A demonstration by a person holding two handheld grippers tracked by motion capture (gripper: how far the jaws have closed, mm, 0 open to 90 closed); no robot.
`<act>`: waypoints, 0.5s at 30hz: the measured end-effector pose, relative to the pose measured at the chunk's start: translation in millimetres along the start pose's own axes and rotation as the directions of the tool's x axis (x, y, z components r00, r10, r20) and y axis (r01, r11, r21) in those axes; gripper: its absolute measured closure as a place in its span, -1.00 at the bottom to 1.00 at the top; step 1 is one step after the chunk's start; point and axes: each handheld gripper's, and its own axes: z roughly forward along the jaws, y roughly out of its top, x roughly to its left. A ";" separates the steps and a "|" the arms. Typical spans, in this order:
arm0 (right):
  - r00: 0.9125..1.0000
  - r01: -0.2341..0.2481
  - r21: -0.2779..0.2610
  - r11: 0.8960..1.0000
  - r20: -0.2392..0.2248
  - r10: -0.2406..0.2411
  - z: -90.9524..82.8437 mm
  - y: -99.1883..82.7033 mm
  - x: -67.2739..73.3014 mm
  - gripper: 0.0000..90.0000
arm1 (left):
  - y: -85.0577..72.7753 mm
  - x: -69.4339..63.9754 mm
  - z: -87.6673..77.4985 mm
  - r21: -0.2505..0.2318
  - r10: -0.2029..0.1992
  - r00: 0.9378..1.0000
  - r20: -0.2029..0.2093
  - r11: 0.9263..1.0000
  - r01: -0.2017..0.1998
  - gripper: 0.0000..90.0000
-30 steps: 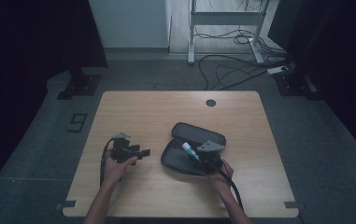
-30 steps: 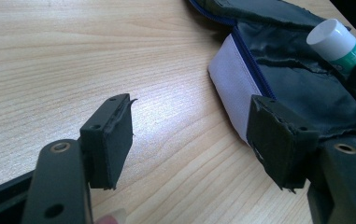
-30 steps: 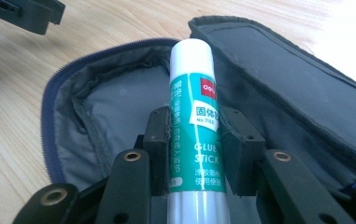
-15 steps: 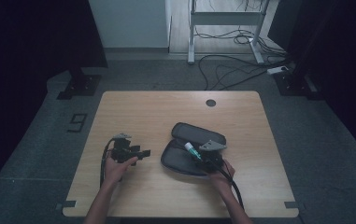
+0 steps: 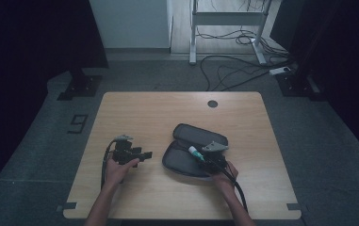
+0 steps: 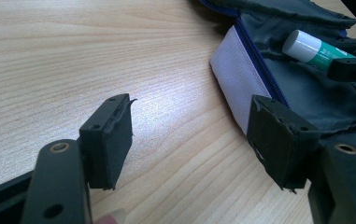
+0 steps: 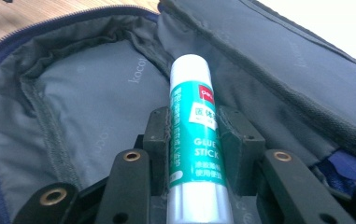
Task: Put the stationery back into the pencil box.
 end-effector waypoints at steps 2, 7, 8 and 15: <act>1.000 0.000 0.004 1.000 0.003 0.000 -0.1 -0.3 -1.1 0.43 | -0.2 0.5 0.0 0.003 -0.001 1.000 -0.003 1.000 0.001 -0.29; 1.000 0.009 0.015 1.000 0.009 -0.009 0.7 -0.9 -1.0 0.42 | -0.4 0.3 0.4 0.004 0.000 1.000 -0.001 1.000 0.000 -0.29; 1.000 0.009 0.015 1.000 0.009 -0.009 0.7 -0.9 -1.0 0.42 | -0.4 0.3 0.4 0.004 0.000 1.000 -0.001 1.000 0.000 -0.30; 1.000 0.018 0.015 1.000 0.011 -0.019 1.1 -1.0 -0.1 0.29 | -0.6 0.4 0.8 0.007 0.001 1.000 0.000 1.000 -0.001 -0.30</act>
